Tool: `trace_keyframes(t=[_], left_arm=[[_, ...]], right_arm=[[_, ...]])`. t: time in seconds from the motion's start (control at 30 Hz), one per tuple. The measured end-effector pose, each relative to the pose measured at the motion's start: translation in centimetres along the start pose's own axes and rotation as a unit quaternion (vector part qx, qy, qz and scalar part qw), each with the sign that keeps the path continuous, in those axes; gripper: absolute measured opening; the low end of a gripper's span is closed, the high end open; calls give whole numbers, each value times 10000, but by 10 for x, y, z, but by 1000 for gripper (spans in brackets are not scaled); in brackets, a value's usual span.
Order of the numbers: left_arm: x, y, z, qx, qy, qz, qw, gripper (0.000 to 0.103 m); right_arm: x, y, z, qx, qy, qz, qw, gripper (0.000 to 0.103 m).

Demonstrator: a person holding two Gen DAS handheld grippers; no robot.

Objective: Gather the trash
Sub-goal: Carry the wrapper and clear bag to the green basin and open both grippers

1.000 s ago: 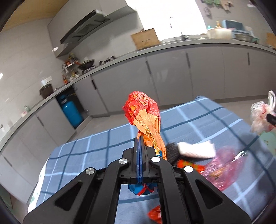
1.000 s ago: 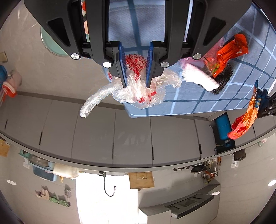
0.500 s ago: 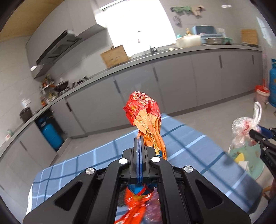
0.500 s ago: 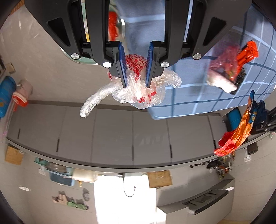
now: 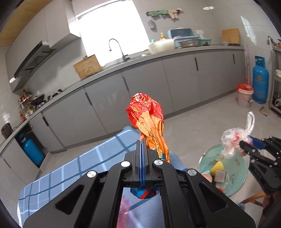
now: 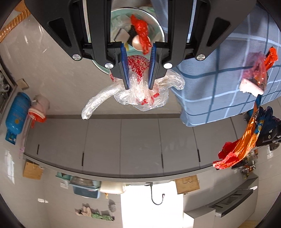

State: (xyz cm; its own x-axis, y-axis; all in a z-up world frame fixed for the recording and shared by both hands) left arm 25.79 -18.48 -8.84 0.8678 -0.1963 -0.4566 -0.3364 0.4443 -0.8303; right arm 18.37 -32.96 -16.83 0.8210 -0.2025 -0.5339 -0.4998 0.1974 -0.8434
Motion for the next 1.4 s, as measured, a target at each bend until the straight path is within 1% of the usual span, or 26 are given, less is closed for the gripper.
trace_keyframes(t=[0.27,0.63,1.03,1.17,1.23,1.3,1.33,1.37,1.4], left_arm=[[16,0,-51,95,448,113,9989,2],[24,4,-108,347,879,166,9954,2],[52,26,-154,449,1225,445,9904,2],[60,32,-162,452,1377,556,9879,2],[62,36,-166,473,1459,592,9864,2],[66,38,-168,477,1440,623,9865,4],[68,40,-169,483,1452,655,9861,13],[69,42,-170,493,1455,698,9857,37],[71,43,-170,476,1449,717,9857,44]], right_arm=[[8,12,-26,147,138,108,9997,22],[21,36,-51,294,218,295,9989,23],[40,54,-68,350,311,485,9977,23],[46,59,-71,368,332,533,9973,24],[51,61,-72,393,318,574,9971,25],[56,65,-70,387,222,642,9969,31],[59,68,-69,358,199,670,9969,33],[60,69,-70,342,217,670,9969,35],[62,71,-70,334,227,681,9969,40]])
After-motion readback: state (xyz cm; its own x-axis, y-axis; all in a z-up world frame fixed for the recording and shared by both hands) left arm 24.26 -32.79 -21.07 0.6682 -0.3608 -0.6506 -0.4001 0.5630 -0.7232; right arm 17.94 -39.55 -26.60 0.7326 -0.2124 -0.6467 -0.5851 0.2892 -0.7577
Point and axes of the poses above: each gripper's, at about its wrist camera, not at the fingertips, and x roughly the way its jaws point, z to its left, y to its underside, the point moved 9 cm from there along x, roughly the way its jaws point, and after that the axes turned 1 degree about x, right-handed, at the moved point
